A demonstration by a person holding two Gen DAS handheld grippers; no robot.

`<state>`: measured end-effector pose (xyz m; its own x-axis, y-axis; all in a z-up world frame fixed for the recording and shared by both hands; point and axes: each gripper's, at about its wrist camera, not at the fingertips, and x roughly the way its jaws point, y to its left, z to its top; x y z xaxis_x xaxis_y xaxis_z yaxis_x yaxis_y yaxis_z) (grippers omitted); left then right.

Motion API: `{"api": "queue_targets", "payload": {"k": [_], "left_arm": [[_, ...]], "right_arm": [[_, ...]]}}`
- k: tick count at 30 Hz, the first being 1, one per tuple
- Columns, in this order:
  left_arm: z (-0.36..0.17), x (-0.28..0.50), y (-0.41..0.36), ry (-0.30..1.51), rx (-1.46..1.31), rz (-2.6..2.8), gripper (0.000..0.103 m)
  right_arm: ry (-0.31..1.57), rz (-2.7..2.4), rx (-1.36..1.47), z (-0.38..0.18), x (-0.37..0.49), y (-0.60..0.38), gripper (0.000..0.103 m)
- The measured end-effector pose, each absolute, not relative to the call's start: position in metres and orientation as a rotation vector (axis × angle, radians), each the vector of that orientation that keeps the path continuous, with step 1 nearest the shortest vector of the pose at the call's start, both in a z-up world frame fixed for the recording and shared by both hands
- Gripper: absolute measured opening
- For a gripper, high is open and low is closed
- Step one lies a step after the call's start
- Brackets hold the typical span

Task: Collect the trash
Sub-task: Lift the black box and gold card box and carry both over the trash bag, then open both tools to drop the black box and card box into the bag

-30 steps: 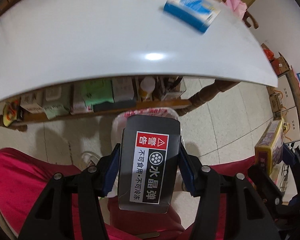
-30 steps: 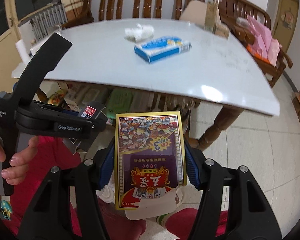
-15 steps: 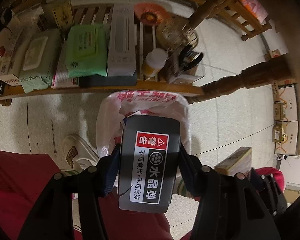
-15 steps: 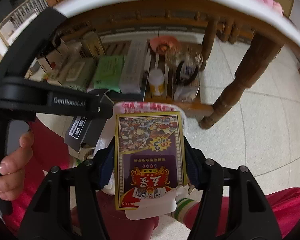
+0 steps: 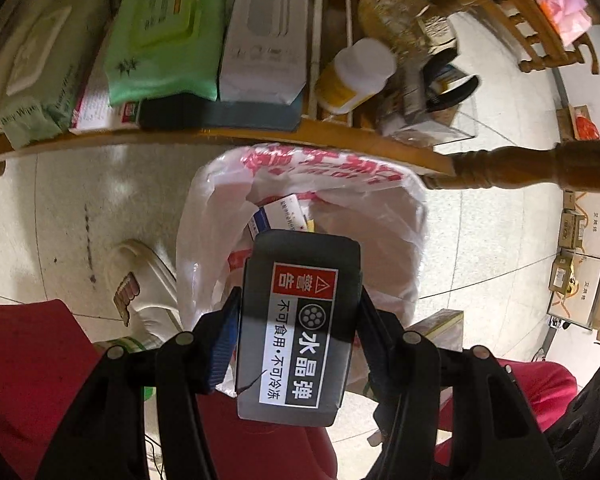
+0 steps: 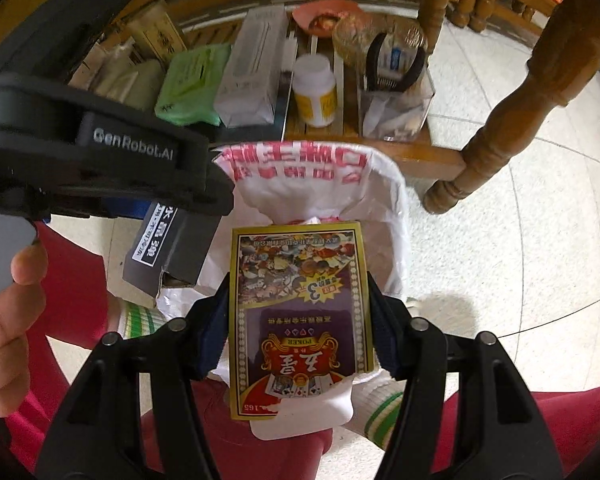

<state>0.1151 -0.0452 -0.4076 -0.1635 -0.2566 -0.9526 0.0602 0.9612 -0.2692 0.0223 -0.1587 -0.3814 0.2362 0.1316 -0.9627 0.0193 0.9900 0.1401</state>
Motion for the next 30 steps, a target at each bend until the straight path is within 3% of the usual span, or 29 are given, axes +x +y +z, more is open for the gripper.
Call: {"api": "queue_targets", "payload": {"k": [18, 20, 30], "left_arm": [[-0.463, 0.132, -0.056, 1.821, -0.106, -0.22, 0.053], [-0.463, 0.133, -0.054, 1.818, -0.099, -0.211, 0.054], [-0.454, 0.132, -0.056, 1.793, -0.055, -0.213, 0.059]], "right_arm": [[1.482, 0.091, 0.192, -0.442, 0.039, -0.153, 0.06], [1.501, 0.105, 0.199, -0.445, 0.04, -0.15, 0.077], [1.483, 0.115, 0.186, -0.441, 0.04, -0.146, 0.079]]}}
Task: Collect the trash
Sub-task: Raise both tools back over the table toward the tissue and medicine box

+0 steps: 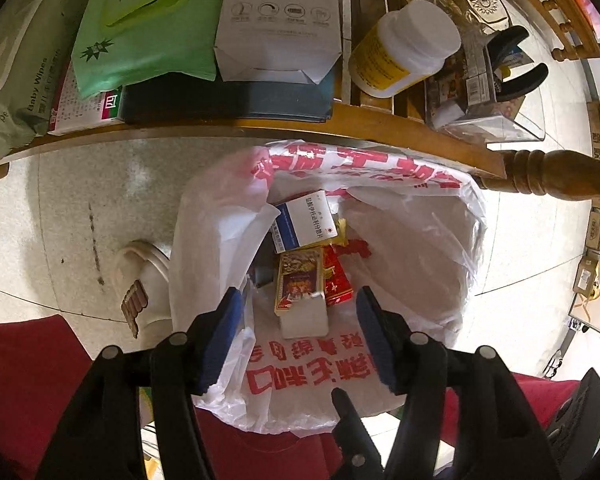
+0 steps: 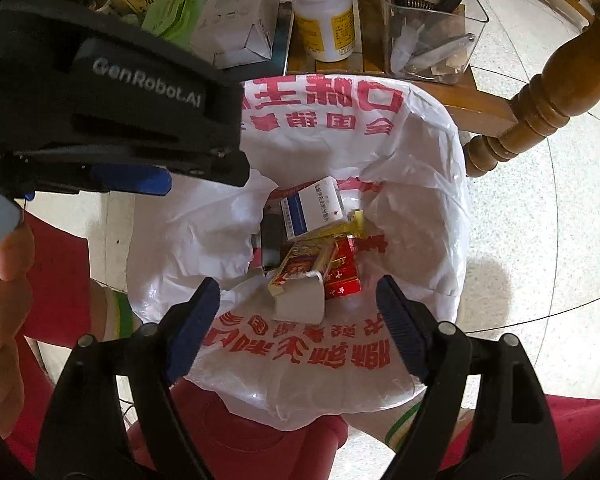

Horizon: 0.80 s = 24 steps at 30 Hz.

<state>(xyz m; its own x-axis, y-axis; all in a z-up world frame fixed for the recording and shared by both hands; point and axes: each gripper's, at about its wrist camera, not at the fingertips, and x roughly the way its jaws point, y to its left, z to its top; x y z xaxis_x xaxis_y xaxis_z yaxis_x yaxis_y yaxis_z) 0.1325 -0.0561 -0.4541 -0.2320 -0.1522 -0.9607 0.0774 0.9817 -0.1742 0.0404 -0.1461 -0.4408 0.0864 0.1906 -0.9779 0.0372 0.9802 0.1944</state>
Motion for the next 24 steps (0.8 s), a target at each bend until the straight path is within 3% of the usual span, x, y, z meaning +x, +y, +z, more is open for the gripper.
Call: {"api": "queue_targets", "payload": {"k": [14, 20, 24], "left_arm": [[-0.388, 0.101, -0.05, 1.631, 0.106, -0.242, 0.066], [-0.338, 0.072, -0.038, 1.568, 0.167, -0.296, 0.075], [-0.28, 0.051, -0.019, 1.519, 0.201, -0.358, 0.081]], "right_arm": [[1.366, 0.117, 0.166, -0.384, 0.018, -0.154, 0.079], [1.258, 0.147, 0.145, -0.318, -0.004, -0.162, 0.08], [1.137, 0.193, 0.079, -0.25, -0.02, -0.168, 0.089]]}}
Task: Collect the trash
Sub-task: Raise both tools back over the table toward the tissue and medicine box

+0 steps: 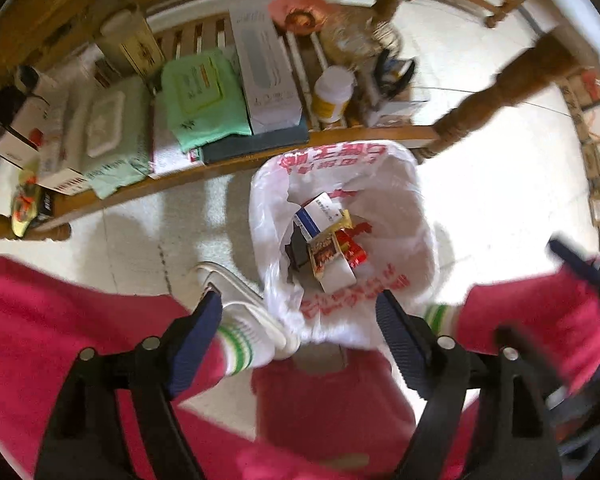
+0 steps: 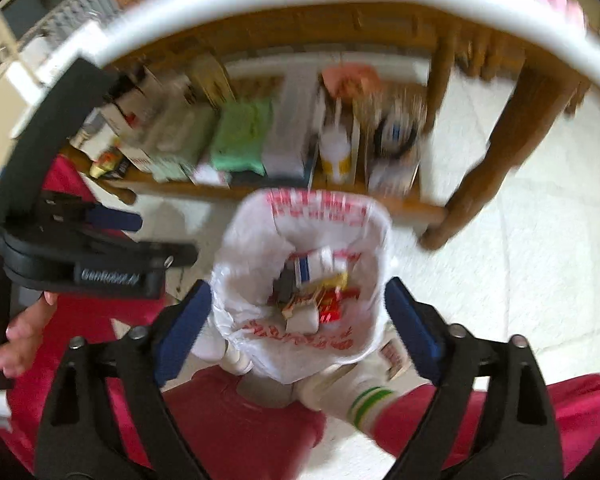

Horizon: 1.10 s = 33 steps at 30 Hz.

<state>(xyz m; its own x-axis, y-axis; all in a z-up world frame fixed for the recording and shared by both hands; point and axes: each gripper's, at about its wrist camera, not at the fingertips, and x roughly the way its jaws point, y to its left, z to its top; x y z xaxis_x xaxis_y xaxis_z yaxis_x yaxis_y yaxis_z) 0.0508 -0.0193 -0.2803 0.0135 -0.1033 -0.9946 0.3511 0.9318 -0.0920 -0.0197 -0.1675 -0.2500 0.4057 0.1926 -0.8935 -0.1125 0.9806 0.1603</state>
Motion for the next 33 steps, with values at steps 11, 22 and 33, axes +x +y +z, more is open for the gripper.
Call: {"api": "queue_targets", "payload": {"k": [11, 22, 33], "left_arm": [[-0.086, 0.087, -0.007, 1.284, 0.299, -0.436, 0.095], [-0.005, 0.171, -0.041, 1.332, 0.416, -0.549, 0.095], [-0.011, 0.229, -0.081, 1.362, 0.547, -0.601, 0.095]], "right_arm": [[0.811, 0.434, -0.056, -0.069, -0.013, -0.184, 0.096], [0.698, 0.574, -0.386, 0.046, 0.045, -0.202, 0.096], [0.704, 0.747, -0.685, 0.076, 0.101, -0.2, 0.096]]}}
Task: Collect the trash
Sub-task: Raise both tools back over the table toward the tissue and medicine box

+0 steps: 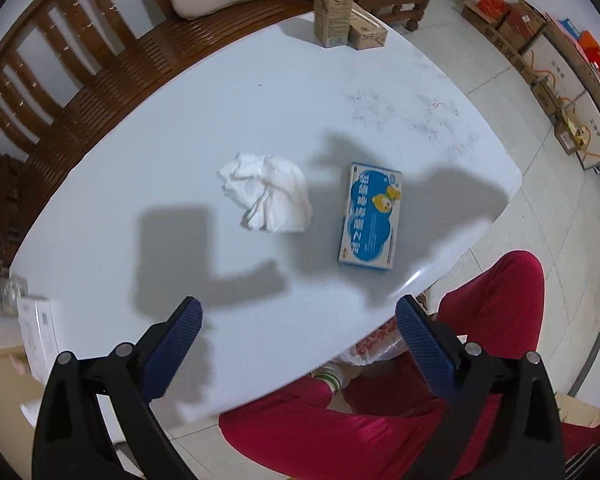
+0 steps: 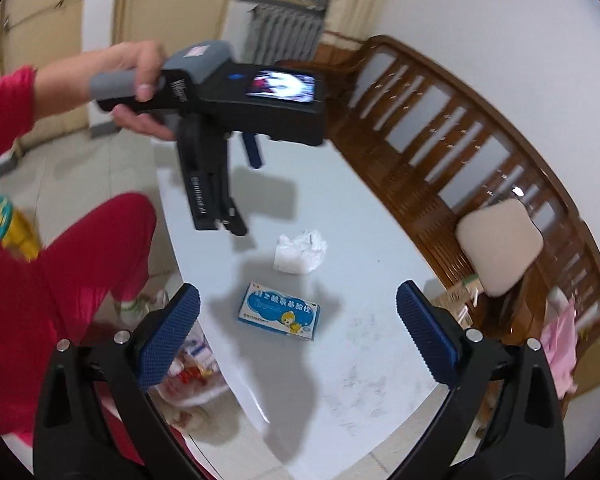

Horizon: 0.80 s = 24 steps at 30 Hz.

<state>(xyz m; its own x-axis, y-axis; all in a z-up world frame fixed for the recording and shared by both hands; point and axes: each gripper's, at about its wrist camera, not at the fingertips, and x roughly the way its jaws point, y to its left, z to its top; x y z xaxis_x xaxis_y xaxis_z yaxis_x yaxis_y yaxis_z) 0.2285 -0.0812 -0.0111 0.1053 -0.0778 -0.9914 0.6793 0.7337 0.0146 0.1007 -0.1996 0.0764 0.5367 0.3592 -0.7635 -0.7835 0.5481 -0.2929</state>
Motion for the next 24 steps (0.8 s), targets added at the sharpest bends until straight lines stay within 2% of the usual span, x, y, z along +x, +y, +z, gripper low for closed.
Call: {"api": "queue_targets", "payload": {"k": [11, 24], "left_arm": [[-0.071, 0.274, -0.121, 1.43, 0.61, -0.663, 0.095], [-0.133, 0.32, -0.118, 1.539, 0.568, -0.66, 0.095]], "right_arm": [[0.829, 0.895, -0.813, 0.031, 0.142, -0.181, 0.096], [0.999, 1.07, -0.961, -0.047, 0.168, -0.151, 0.096]]}}
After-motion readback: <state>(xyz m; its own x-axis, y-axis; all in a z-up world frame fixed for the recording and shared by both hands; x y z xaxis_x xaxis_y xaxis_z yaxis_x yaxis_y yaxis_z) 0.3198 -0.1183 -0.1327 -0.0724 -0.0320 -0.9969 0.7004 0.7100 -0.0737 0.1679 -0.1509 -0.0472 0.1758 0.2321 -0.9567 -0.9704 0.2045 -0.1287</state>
